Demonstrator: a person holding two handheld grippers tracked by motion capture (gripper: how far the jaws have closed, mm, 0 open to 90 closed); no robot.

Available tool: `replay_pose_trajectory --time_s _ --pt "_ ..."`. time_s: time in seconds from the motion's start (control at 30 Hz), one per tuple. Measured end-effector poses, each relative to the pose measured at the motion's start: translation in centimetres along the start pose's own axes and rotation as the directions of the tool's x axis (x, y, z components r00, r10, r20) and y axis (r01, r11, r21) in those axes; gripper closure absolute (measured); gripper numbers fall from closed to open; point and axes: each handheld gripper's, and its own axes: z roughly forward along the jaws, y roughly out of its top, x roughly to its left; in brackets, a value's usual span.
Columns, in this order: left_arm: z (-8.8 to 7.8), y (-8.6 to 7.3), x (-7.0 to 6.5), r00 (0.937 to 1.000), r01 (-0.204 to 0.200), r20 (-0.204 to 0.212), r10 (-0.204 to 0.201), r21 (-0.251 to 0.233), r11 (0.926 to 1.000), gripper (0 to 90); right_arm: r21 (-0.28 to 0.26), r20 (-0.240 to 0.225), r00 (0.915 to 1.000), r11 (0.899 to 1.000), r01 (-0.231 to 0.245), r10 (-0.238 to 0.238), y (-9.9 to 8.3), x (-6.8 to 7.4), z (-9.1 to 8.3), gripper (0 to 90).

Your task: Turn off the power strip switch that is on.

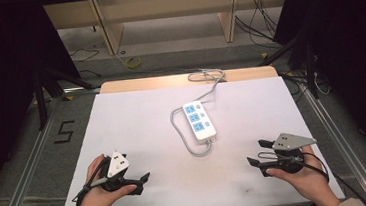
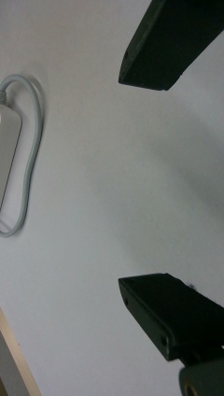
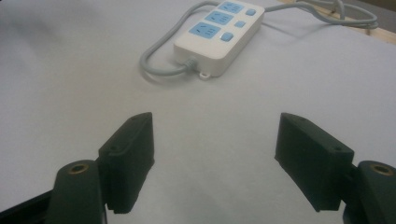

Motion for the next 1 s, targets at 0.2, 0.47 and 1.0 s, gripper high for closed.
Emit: replay_pose_trajectory --time_s 0.2,0.47,1.0 --pt "0.0 0.0 0.0 1.0 0.008 -0.003 -0.008 -0.005 1.0 3.7 -0.015 0.002 1.0 1.0 0.009 -0.009 0.4 0.1 0.0 34.3" --pt "0.1 0.0 0.0 1.0 0.0 -0.005 0.0 0.001 1.0 4.2 -0.007 0.016 0.9995 1.0 0.027 -0.027 1.7 0.2 0.4 65.3" --pt "0.2 0.2 -0.2 0.9999 0.008 -0.007 -0.008 -0.005 1.0 5.0 0.05 0.065 0.9978 0.999 -0.018 0.015 4.5 -0.8 2.2 90.0"
